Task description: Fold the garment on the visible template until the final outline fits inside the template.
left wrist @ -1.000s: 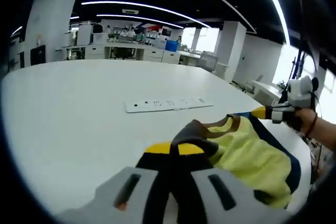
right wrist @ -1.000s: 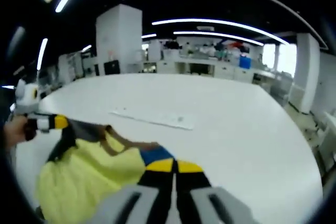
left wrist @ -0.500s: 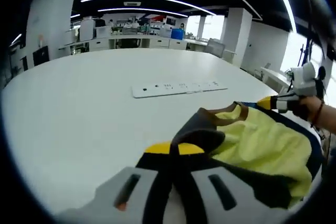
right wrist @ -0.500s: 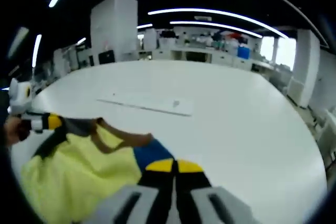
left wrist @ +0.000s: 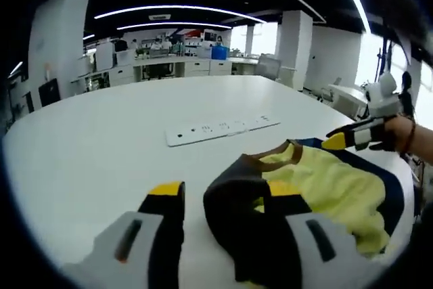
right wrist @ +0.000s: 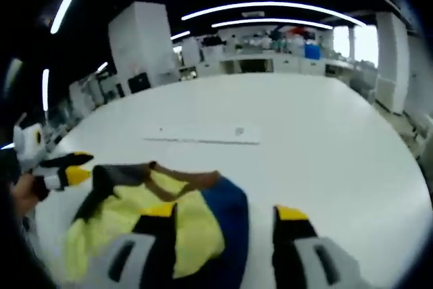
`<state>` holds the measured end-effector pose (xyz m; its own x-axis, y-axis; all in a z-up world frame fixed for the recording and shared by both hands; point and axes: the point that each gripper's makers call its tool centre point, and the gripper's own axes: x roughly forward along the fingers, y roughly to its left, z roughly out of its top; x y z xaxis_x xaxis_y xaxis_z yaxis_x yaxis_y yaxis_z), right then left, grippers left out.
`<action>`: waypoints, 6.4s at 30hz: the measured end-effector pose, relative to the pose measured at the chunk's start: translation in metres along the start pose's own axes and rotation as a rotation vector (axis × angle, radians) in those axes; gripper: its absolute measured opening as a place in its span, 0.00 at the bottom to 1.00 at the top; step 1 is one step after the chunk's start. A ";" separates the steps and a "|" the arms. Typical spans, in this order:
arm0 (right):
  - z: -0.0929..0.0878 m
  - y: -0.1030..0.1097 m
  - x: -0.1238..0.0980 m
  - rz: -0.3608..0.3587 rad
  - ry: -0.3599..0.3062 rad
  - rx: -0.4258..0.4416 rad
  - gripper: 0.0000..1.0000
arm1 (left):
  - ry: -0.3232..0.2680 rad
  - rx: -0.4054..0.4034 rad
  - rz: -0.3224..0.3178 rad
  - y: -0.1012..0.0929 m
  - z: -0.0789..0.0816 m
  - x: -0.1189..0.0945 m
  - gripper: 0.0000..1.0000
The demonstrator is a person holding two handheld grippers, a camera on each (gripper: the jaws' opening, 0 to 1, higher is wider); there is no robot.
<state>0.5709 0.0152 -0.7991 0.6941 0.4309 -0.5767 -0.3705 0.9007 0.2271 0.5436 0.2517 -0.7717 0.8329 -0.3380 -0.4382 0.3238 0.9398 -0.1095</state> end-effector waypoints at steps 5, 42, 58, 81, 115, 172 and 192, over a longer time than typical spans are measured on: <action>-0.004 0.015 -0.025 0.046 0.007 -0.005 0.68 | -0.011 0.009 -0.040 -0.014 0.005 -0.020 0.59; -0.109 0.086 -0.148 0.112 0.080 -0.044 0.68 | 0.144 0.214 -0.150 -0.106 -0.089 -0.113 0.51; -0.141 0.084 -0.145 0.039 0.050 -0.027 0.37 | 0.205 0.140 -0.066 -0.101 -0.129 -0.110 0.38; -0.145 0.073 -0.146 -0.010 0.016 -0.052 0.00 | 0.229 0.034 0.017 -0.109 -0.145 -0.107 0.05; -0.090 -0.020 -0.210 -0.214 -0.070 -0.037 0.00 | -0.017 0.023 0.381 0.062 -0.050 -0.191 0.01; -0.097 -0.183 -0.213 -0.410 0.215 -0.094 0.00 | 0.294 0.187 0.456 0.197 -0.080 -0.158 0.01; -0.090 -0.149 -0.206 -0.250 0.131 0.005 0.66 | 0.082 0.050 0.323 0.155 -0.066 -0.179 0.50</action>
<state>0.4271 -0.2129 -0.7850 0.6779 0.1846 -0.7116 -0.1944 0.9785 0.0686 0.4150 0.4615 -0.7688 0.8576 -0.0161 -0.5141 0.0723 0.9934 0.0894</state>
